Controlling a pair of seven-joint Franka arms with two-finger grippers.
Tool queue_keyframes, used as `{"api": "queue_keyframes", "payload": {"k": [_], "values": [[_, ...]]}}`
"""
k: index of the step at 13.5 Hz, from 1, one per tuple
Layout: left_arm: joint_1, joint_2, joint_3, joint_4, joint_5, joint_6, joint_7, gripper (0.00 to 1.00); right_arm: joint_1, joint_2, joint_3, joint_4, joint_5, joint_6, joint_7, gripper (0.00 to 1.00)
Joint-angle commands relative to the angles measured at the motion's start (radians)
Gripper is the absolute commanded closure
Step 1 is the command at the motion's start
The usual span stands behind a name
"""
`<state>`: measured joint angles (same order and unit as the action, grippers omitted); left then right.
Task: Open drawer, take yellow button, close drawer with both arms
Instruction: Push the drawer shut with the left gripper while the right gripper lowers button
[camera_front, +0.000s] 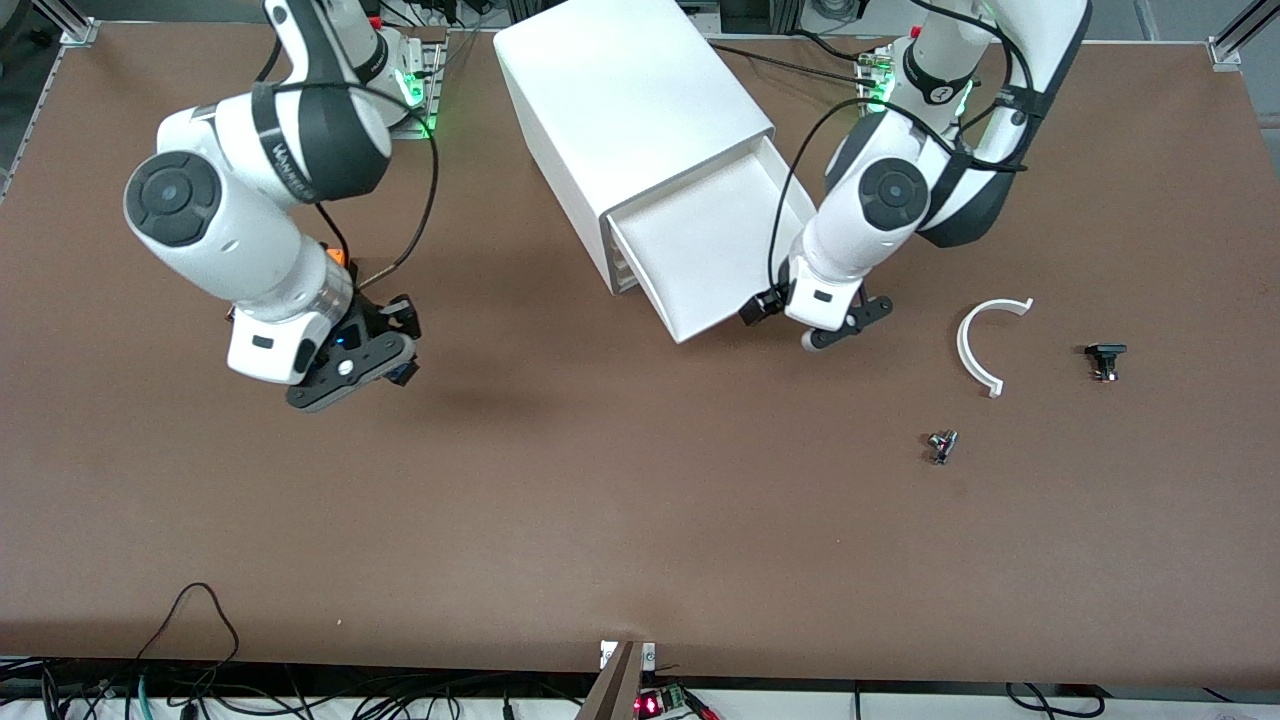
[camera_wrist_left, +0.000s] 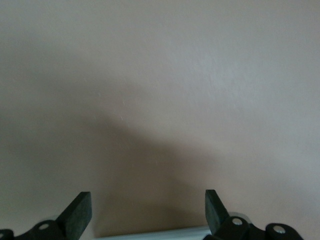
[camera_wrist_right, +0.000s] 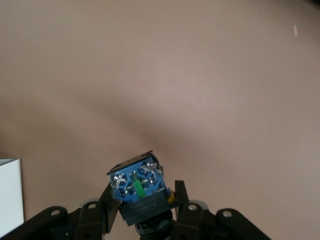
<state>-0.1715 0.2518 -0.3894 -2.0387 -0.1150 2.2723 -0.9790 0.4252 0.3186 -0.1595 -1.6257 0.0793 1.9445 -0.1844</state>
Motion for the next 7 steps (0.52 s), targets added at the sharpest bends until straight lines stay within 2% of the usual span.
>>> {"api": "queue_keyframes", "payload": {"k": [1,4,7], "values": [[0.006,-0.058,-0.087,-0.06,-0.018,0.004,-0.012,0.0,-0.098,-0.026,0.023,-0.13,-0.076,0.059,0.1,0.74],[0.006,-0.058,-0.183,-0.08,-0.018,0.003,-0.045,0.0,-0.195,-0.004,0.025,-0.213,-0.137,0.158,0.085,0.72],[0.007,-0.058,-0.246,-0.083,-0.02,-0.002,-0.087,0.0,-0.282,-0.003,0.025,-0.345,-0.139,0.328,0.001,0.7]]}}
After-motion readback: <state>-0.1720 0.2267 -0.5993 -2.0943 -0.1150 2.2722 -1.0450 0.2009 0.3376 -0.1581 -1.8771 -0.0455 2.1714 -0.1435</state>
